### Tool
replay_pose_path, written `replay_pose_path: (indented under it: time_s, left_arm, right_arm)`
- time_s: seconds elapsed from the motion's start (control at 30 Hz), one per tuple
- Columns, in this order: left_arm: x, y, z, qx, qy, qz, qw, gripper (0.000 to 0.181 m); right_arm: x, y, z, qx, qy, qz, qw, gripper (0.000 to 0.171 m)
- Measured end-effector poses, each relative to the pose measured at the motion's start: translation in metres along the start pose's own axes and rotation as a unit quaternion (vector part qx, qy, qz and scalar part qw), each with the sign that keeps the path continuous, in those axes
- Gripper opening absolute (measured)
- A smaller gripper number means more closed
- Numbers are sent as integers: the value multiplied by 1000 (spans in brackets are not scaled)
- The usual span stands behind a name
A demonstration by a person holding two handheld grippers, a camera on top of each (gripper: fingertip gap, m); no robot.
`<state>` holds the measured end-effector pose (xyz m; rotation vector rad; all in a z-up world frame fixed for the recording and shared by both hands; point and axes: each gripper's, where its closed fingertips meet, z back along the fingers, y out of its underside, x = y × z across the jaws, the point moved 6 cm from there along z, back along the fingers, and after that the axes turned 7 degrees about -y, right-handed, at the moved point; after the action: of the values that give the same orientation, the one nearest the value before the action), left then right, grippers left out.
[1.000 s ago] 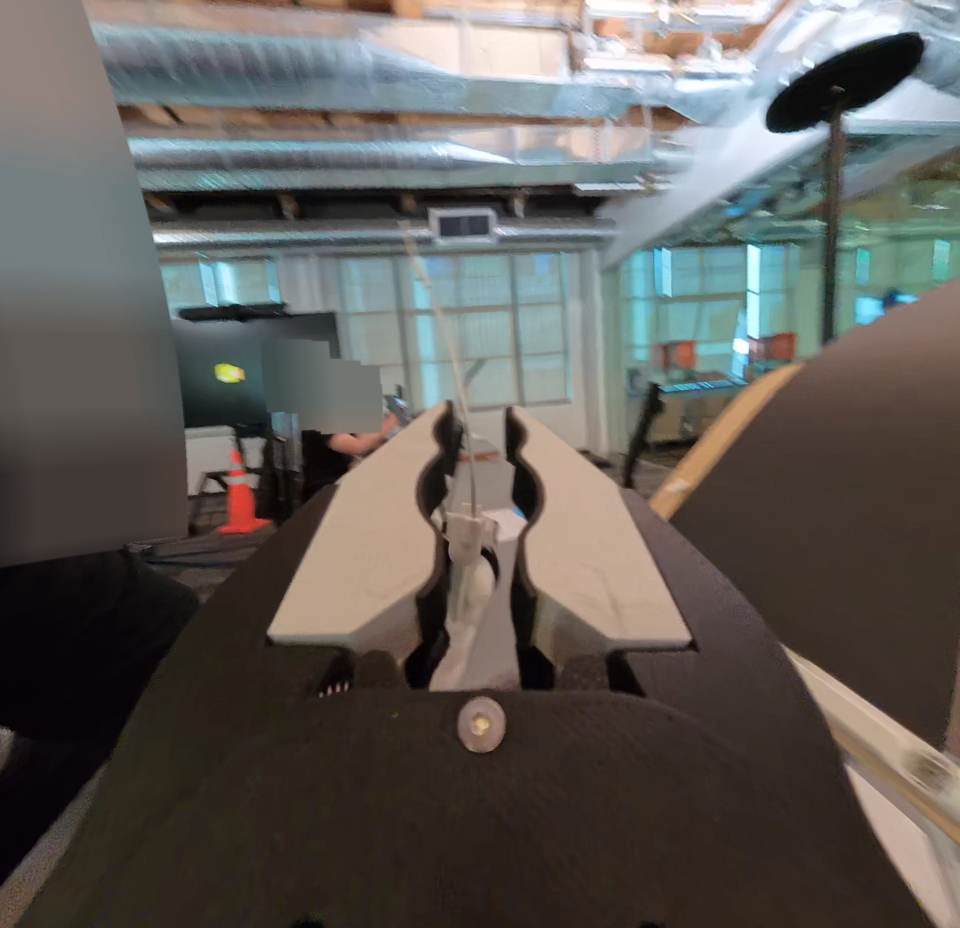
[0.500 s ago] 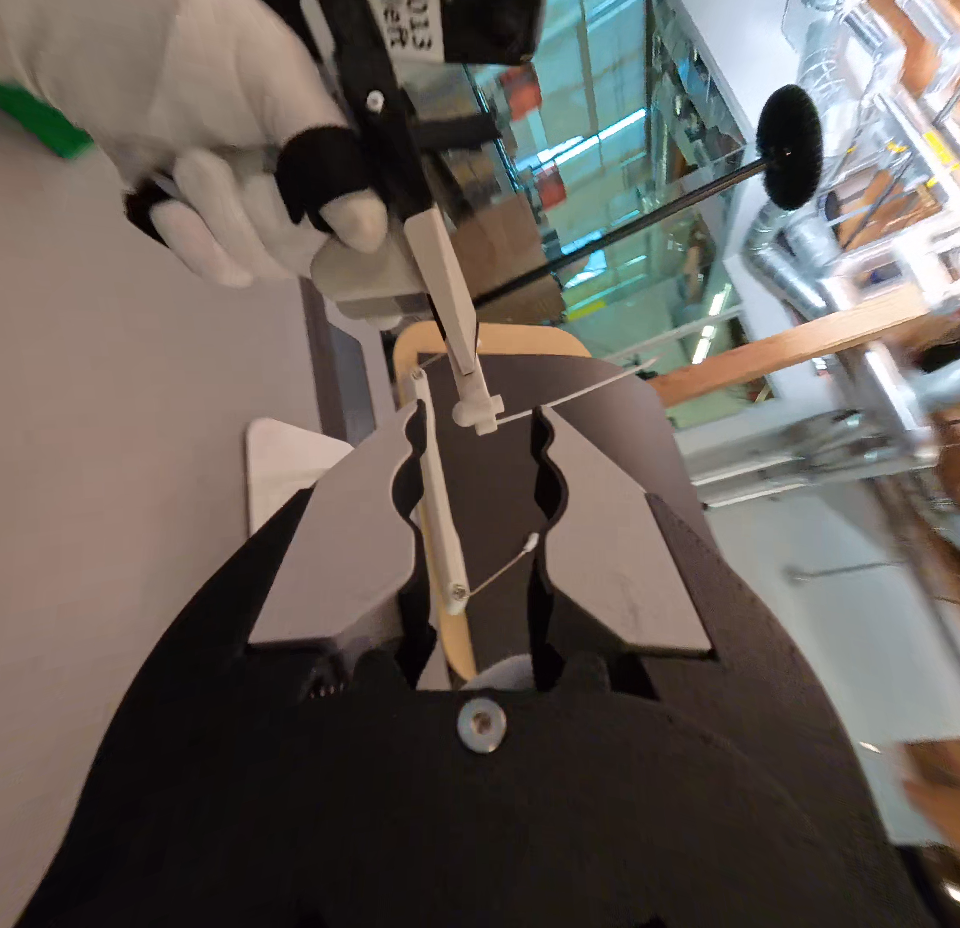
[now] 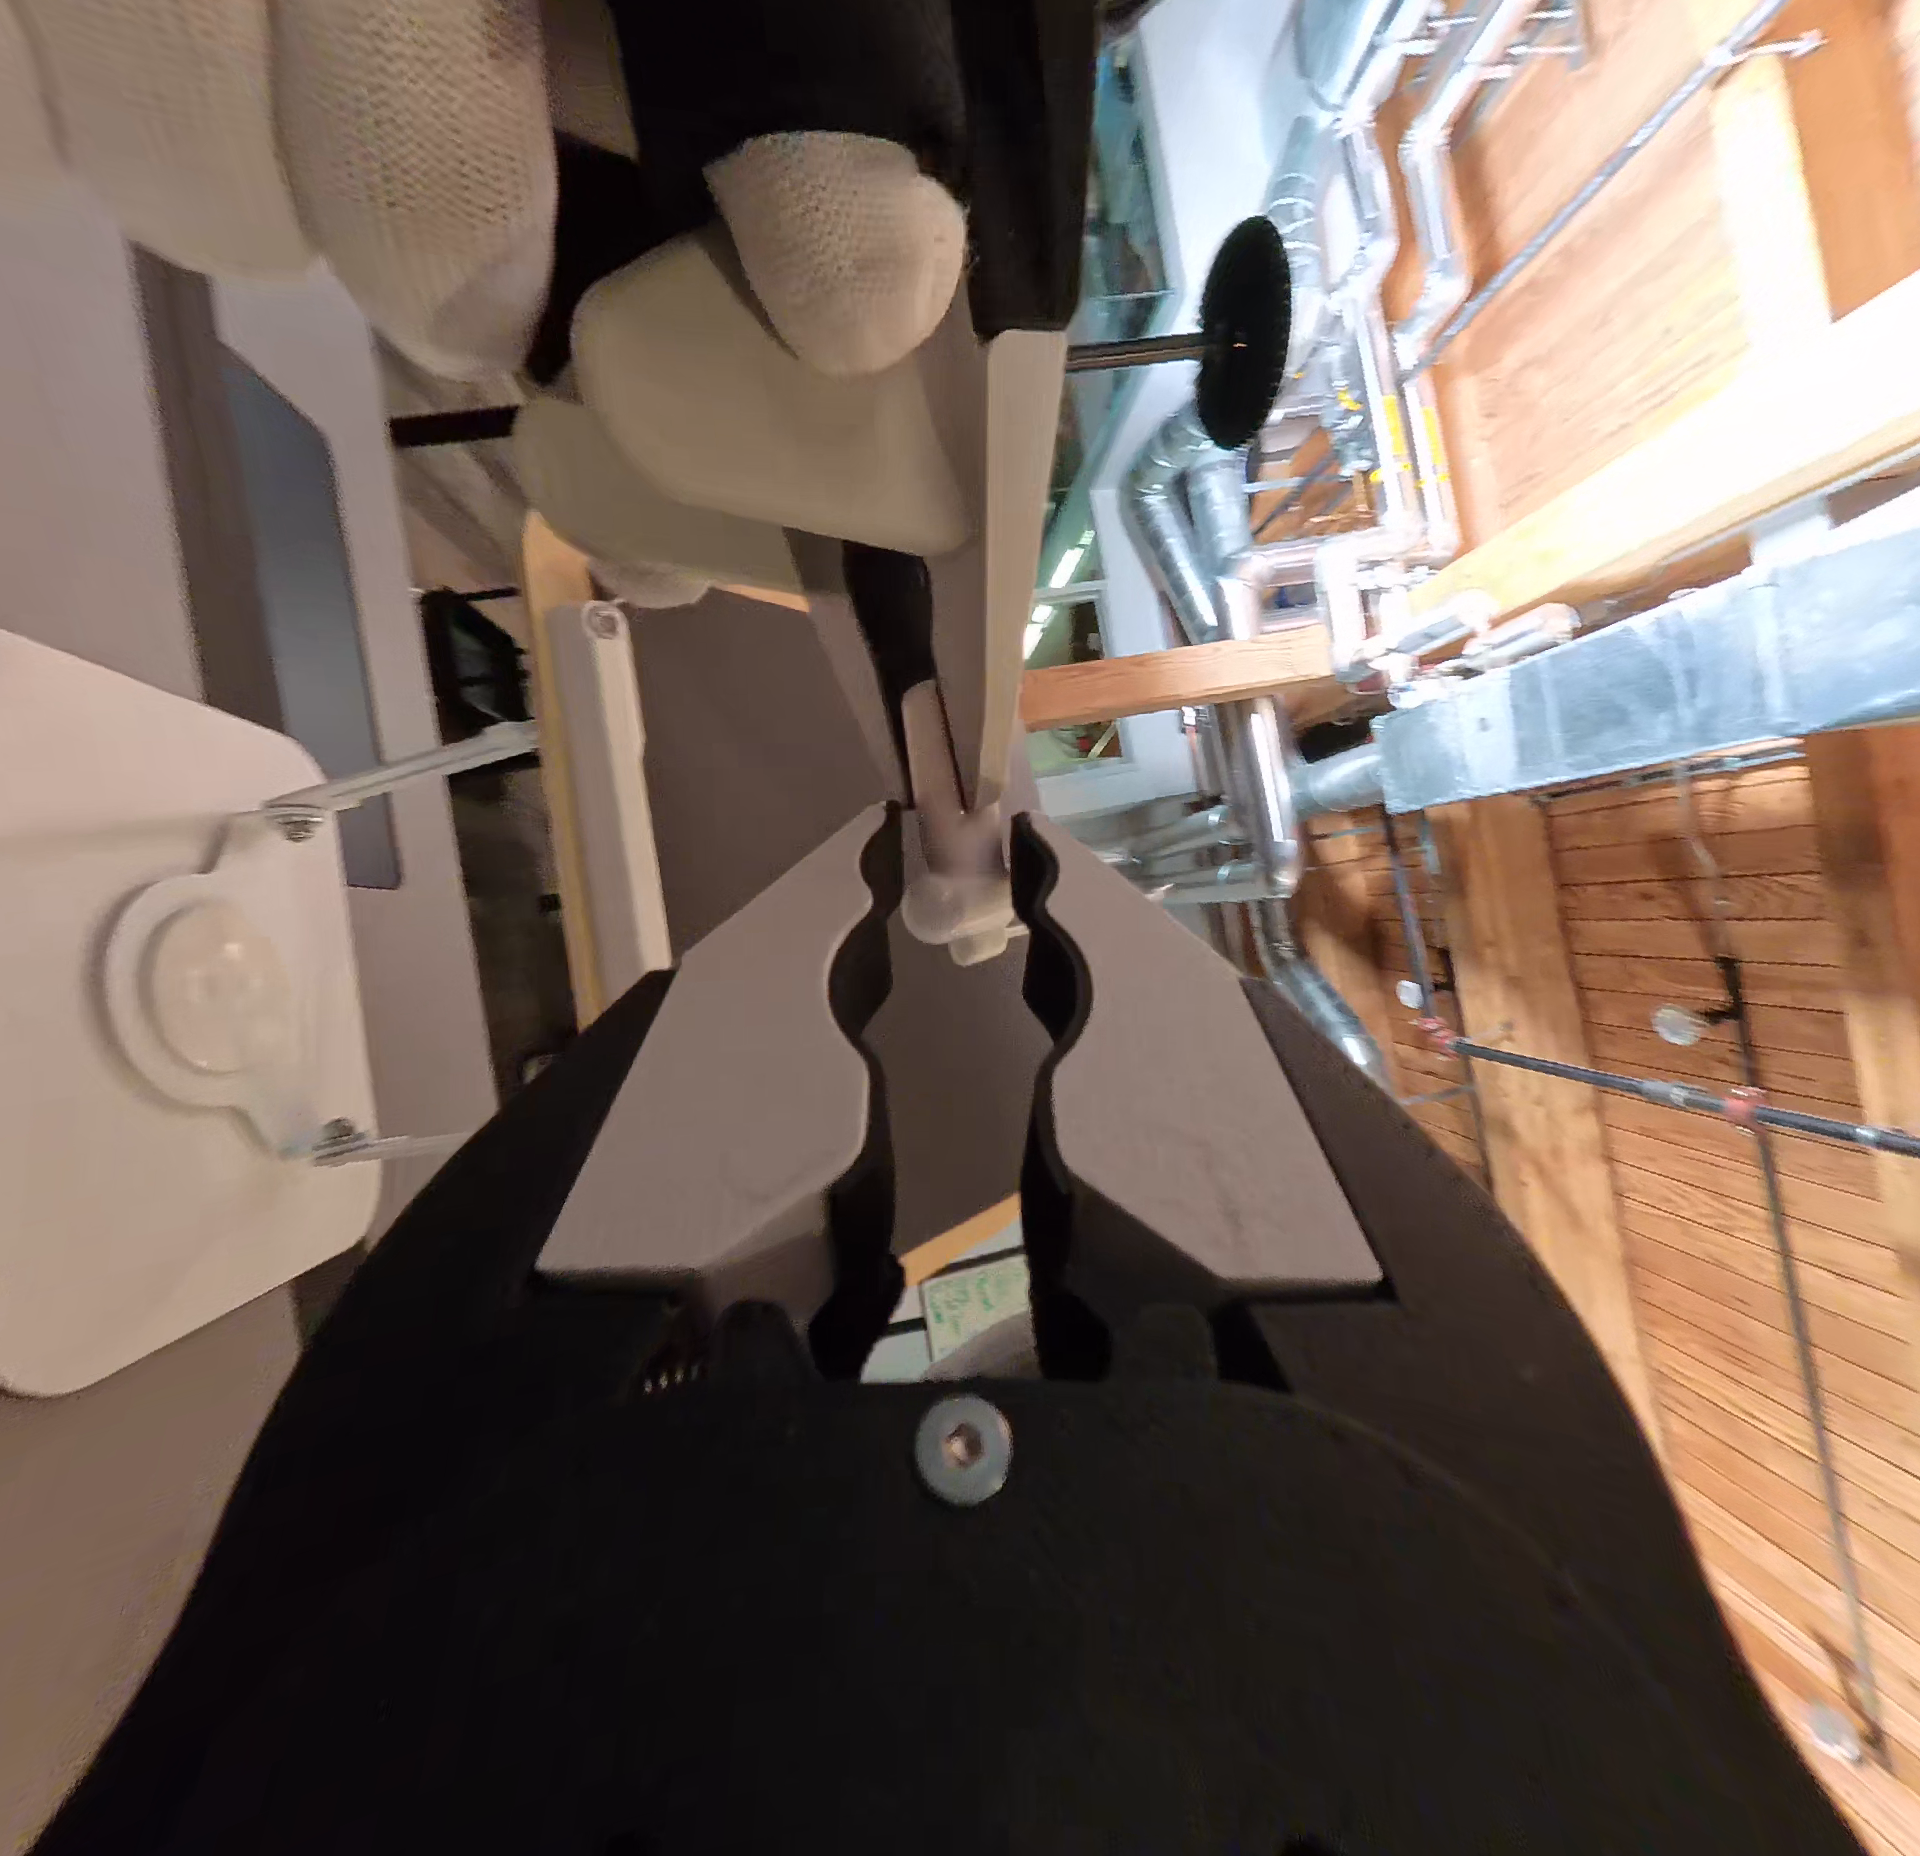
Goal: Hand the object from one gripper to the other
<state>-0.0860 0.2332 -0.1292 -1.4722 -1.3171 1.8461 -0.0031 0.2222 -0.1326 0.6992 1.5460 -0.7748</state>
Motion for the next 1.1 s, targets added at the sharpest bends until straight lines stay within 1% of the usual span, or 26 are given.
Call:
replay_pose_path:
  time_s: [0.1,0.23,0.3,0.33,0.4,0.43,0.47,0.5,0.53,0.57,0.6,0.67,0.73,0.77,0.83,0.87,0.93,0.97,1.1]
  left_arm:
    - [3,0,-1,-15,11,34,999,10]
    - [2,0,-3,-19,10,28,999,12]
    - [-4,-2,-4,-26,7,-7,1000,17]
    - [-9,-5,-3,-45,8,-25,999,21]
    - [-16,-10,1,-73,12,-58,996,29]
    - [-19,-13,3,-87,10,-82,993,30]
    - [-20,-14,4,-99,-5,-114,989,30]
    - [-22,-13,3,-106,-26,-157,981,31]
    - [-24,-11,1,-109,-54,-207,971,33]
    - [-24,-9,-1,-111,-90,-260,955,35]
    - [-26,-6,-4,-115,-123,-312,935,38]
    - [-30,-1,-7,-129,-185,-408,885,40]
    - [-33,4,-11,-136,-237,-493,826,41]
    - [-34,7,-13,-137,-257,-530,796,42]
    - [-34,10,-14,-141,-299,-587,739,42]
    - [-33,12,-15,-140,-312,-611,714,42]
    - [-31,15,-16,-140,-332,-646,673,41]
    - [-29,16,-17,-141,-340,-654,661,41]
    - [-24,19,-19,-142,-365,-676,624,38]
  right_arm:
    - [1,1,-3,9,24,4,1000,16]
    - [3,4,-3,5,14,-22,1000,14]
    - [-1,8,-2,-13,1,-73,997,12]
    - [-5,13,-1,-17,0,-116,993,12]
    - [-14,23,2,-38,-8,-199,979,12]
    - [-19,29,3,-45,-6,-249,967,12]
    - [-25,34,5,-61,-11,-310,949,11]
    - [-30,37,6,-88,-24,-374,923,12]
    - [-34,39,7,-118,-34,-439,890,12]
    - [-38,42,8,-150,-38,-503,850,11]
    - [-40,42,9,-191,-55,-564,802,12]
    - [-40,42,7,-254,-89,-664,698,12]
    - [-37,42,4,-302,-114,-726,607,12]
    - [-33,42,1,-314,-125,-748,572,12]
    - [-29,42,-2,-335,-137,-780,511,12]
    - [-27,41,-4,-342,-145,-791,486,12]
    - [-23,38,-6,-350,-156,-806,452,12]
    - [-22,36,-7,-353,-159,-811,439,12]
    - [-15,26,-12,-352,-177,-824,407,12]
